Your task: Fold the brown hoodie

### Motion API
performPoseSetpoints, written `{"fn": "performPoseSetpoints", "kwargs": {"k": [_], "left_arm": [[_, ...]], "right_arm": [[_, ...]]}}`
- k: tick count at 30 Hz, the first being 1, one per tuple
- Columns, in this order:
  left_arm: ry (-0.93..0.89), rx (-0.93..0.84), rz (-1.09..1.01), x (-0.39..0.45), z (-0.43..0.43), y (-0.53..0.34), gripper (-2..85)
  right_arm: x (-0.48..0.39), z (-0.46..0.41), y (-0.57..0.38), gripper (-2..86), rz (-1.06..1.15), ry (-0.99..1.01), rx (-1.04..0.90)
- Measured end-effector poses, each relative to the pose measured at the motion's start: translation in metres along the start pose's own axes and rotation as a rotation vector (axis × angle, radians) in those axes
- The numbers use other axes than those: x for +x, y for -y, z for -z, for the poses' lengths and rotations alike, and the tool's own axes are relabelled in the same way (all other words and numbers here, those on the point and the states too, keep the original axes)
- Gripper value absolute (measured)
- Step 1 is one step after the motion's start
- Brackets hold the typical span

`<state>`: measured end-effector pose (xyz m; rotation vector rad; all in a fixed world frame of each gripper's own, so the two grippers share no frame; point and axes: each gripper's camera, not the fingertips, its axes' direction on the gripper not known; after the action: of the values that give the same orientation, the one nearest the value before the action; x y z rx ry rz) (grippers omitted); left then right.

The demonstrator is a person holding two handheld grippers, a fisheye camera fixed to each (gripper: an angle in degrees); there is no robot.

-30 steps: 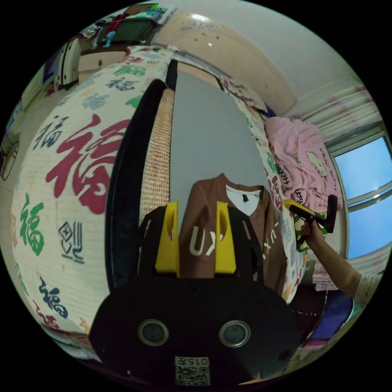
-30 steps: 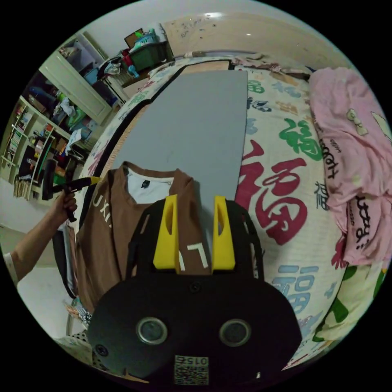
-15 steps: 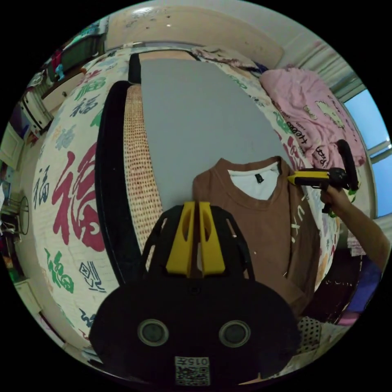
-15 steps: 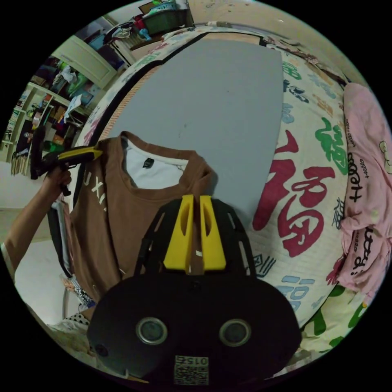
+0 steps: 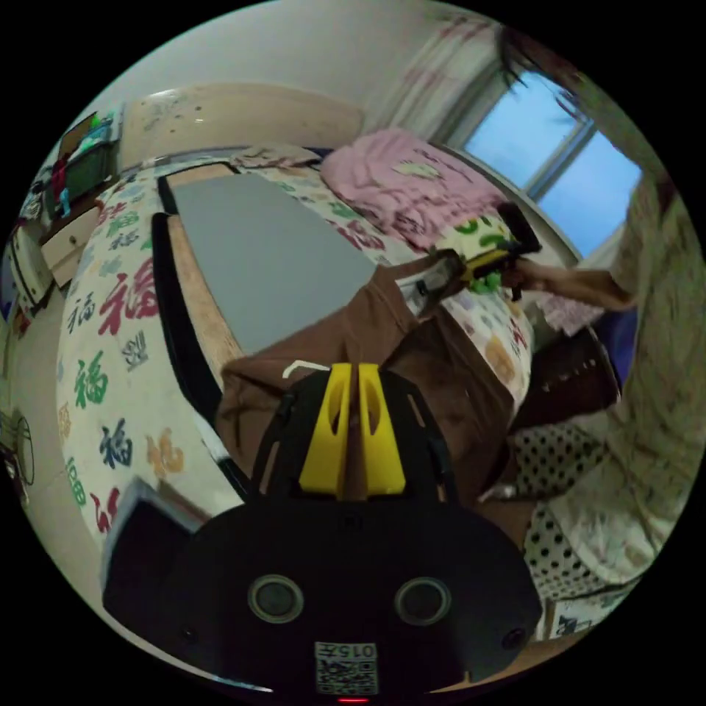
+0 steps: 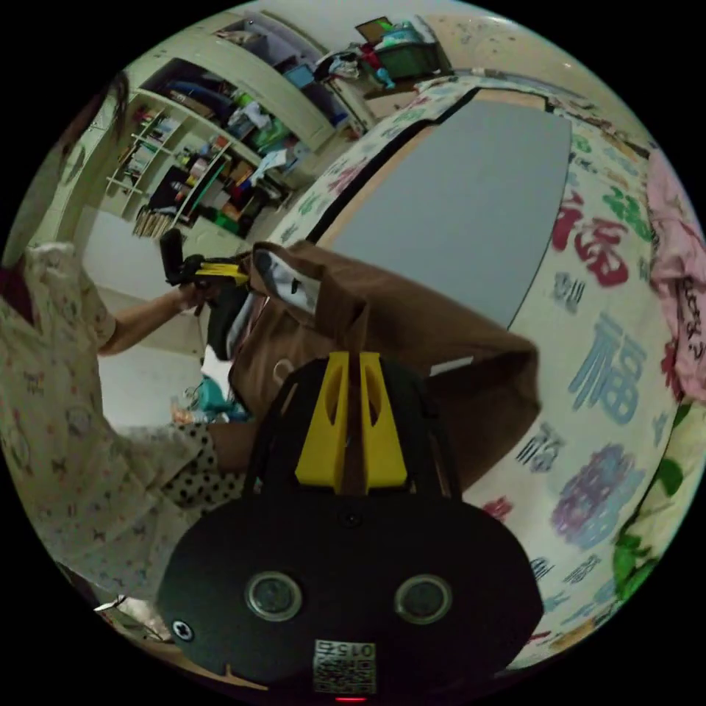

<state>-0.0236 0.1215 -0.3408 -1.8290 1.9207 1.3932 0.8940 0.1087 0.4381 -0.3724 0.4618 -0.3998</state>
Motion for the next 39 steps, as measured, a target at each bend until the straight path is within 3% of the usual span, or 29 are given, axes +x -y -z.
{"fn": "performPoseSetpoints", "kwargs": {"k": [3, 6, 15, 19, 24, 29, 34, 39], "left_arm": [[-0.037, -0.197, -0.062, 0.049, 0.007, -0.048, -0.4], [-0.043, -0.381, -0.091, 0.082, 0.002, -0.08, -0.3], [0.082, -0.466, -0.152, 0.139, 0.06, -0.095, 2.3], [0.089, -0.697, -0.094, 0.144, 0.068, -0.11, 4.3], [0.097, -0.569, 0.035, 0.154, 0.141, -0.089, 5.8], [0.054, -0.436, 0.056, 0.17, 0.166, -0.049, 5.9], [0.107, -0.574, 0.039, 0.183, 0.149, -0.035, 4.7], [0.216, -0.691, -0.04, 0.213, 0.166, -0.035, 0.2]], "right_arm": [[-0.037, -0.048, -0.072, 0.8, -0.082, 0.076, -0.135], [-0.077, -0.103, -0.124, 0.8, -0.048, -0.025, -0.308], [-0.17, -0.141, -0.222, 0.6, 0.165, -0.178, -0.431], [-0.196, -0.173, -0.279, -0.2, 0.211, -0.147, -0.708], [-0.226, -0.151, -0.295, 0.4, 0.172, -0.114, -0.56], [-0.284, -0.169, -0.29, 0.5, 0.351, -0.265, -0.493], [-0.303, -0.221, -0.316, -0.3, 0.38, -0.36, -0.656], [-0.334, -0.207, -0.34, -0.4, 0.356, -0.467, -0.517]]}}
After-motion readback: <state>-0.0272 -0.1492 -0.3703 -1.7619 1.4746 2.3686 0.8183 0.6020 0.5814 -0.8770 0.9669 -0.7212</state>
